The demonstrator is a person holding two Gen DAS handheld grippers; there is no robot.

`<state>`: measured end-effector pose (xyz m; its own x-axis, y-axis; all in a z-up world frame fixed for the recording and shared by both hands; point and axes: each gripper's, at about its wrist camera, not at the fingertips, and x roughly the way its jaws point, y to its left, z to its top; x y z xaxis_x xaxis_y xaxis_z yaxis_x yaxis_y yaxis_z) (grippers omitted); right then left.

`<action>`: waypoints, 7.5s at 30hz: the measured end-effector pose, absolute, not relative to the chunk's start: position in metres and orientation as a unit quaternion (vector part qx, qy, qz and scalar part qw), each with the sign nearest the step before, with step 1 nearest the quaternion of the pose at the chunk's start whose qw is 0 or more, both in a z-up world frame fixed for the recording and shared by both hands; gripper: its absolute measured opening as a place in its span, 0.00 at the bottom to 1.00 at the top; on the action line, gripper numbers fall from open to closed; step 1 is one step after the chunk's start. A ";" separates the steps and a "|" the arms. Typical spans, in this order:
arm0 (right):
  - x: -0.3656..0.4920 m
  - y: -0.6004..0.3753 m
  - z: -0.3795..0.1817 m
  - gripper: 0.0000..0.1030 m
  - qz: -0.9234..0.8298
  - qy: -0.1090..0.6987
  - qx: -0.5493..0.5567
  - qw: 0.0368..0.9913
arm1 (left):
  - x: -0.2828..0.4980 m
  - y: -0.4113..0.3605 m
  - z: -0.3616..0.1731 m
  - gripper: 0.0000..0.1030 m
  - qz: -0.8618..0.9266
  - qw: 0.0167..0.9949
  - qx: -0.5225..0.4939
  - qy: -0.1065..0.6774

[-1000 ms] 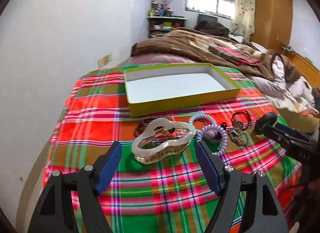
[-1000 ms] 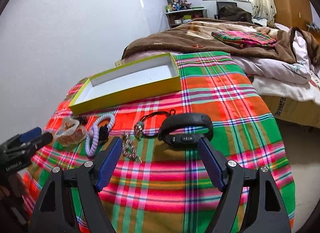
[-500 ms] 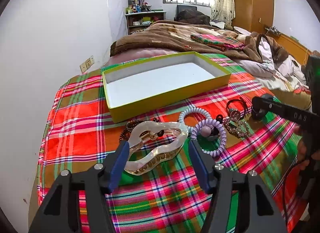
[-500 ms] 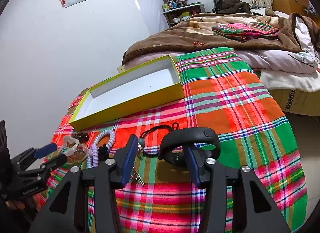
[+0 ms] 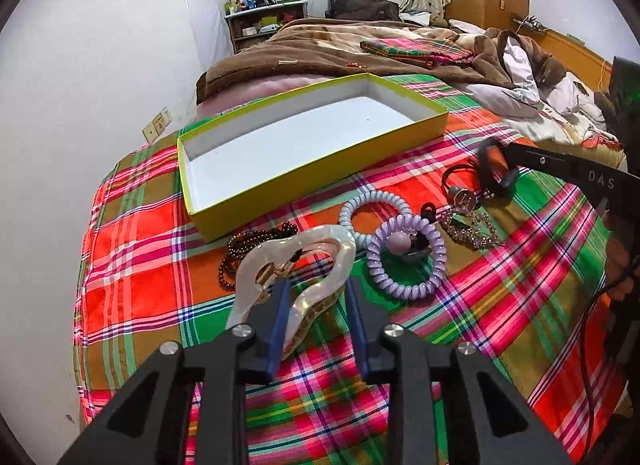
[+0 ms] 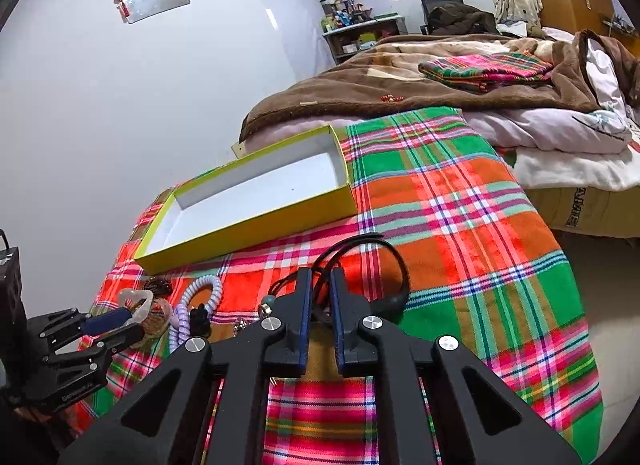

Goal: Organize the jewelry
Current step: 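Grasp the black fitness band with the right tool while the left tool grasps the clear claw clip, then carry the black band with the right tool while the left tool carries the claw clip into the box, then open the right tool to drop the band while the left tool releases the claw clip in the box, then withdraw both tools from the box back toward the remaining jewelry, then grasp the rhinestone hair clip with the right tool while the left tool grasps the brown bead bracelet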

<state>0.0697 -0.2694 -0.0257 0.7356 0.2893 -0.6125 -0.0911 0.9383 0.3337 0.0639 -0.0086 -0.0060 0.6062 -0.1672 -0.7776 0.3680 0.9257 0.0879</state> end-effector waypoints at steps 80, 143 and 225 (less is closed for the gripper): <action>0.276 -0.224 -0.005 0.06 0.101 0.467 0.038 0.877 | 0.228 0.023 0.015 0.12 -0.123 0.874 0.003 0.470; 0.228 -0.215 0.021 0.22 0.129 0.413 0.038 0.901 | 0.174 0.023 0.037 0.50 -0.124 0.897 -0.010 0.424; 0.059 -0.211 -0.035 0.11 0.200 0.395 -0.017 0.896 | 0.131 0.015 -0.031 0.51 -0.105 0.879 0.053 0.462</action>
<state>0.0593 -0.2111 -0.0351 0.6074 0.3447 -0.7157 -0.3721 0.9195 0.1270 0.1309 0.0154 -0.0314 0.5507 -0.1356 -0.8236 0.2330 0.9725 -0.0044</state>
